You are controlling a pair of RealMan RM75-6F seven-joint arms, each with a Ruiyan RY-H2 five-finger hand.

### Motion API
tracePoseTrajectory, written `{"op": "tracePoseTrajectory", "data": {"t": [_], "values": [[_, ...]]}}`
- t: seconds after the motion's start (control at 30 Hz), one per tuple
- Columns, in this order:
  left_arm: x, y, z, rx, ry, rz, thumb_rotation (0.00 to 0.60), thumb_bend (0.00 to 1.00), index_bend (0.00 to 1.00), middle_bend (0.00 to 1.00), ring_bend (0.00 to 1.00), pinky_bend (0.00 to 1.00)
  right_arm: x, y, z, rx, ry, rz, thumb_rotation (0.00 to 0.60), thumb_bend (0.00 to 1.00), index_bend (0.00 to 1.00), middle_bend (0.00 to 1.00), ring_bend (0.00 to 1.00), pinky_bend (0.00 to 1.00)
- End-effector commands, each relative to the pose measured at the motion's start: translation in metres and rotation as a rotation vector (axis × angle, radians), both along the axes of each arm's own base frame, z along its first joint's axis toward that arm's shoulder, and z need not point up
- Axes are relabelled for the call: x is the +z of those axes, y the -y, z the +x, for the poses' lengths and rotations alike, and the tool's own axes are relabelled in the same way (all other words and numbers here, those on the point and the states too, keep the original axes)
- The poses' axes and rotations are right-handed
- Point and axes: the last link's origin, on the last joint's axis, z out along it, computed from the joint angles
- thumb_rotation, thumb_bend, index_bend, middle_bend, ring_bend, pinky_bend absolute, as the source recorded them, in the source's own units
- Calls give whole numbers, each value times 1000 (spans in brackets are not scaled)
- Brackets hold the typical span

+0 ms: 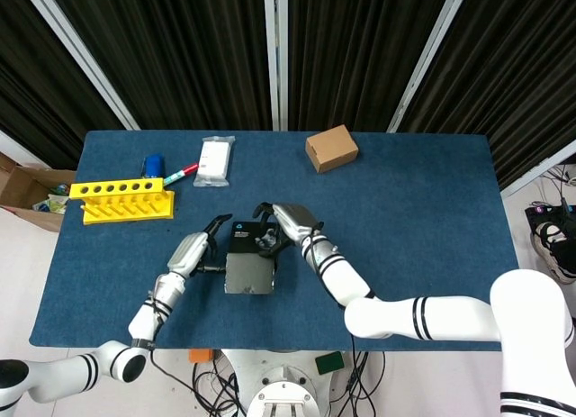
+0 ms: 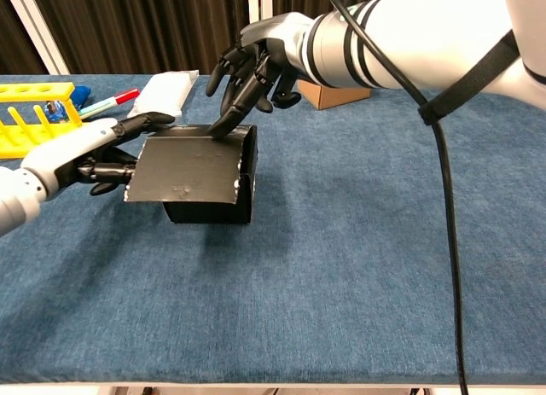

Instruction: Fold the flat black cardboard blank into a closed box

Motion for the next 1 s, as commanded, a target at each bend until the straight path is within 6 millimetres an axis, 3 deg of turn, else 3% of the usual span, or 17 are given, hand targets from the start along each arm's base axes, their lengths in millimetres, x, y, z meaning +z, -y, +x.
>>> {"op": "tracePoseTrajectory", "data": {"t": [0.03, 0.23, 0.47, 0.83, 1.0], "values": [[7, 7, -6, -16, -43, 1, 272, 31, 55, 51, 650, 868, -3, -5, 1, 24, -6, -5, 600, 26, 358, 398, 762, 1000], [22, 20, -22, -22, -146, 14, 273, 25, 55, 42, 650, 869, -10, -15, 6, 69, -16, -15, 600, 26, 358, 398, 762, 1000], [45, 28, -30, 6, -121, 45, 278, 20, 56, 43, 650, 875, -22, -32, 13, 191, -97, -78, 600, 26, 358, 398, 763, 1000], [65, 30, -15, 9, 85, -32, 273, 20, 55, 42, 650, 878, -60, -61, -10, 450, -286, -310, 600, 26, 363, 375, 762, 1000], [67, 30, -7, -25, 124, -42, 250, 19, 55, 42, 650, 877, -73, -58, -21, 601, -349, -433, 600, 68, 454, 383, 764, 1000]]}}
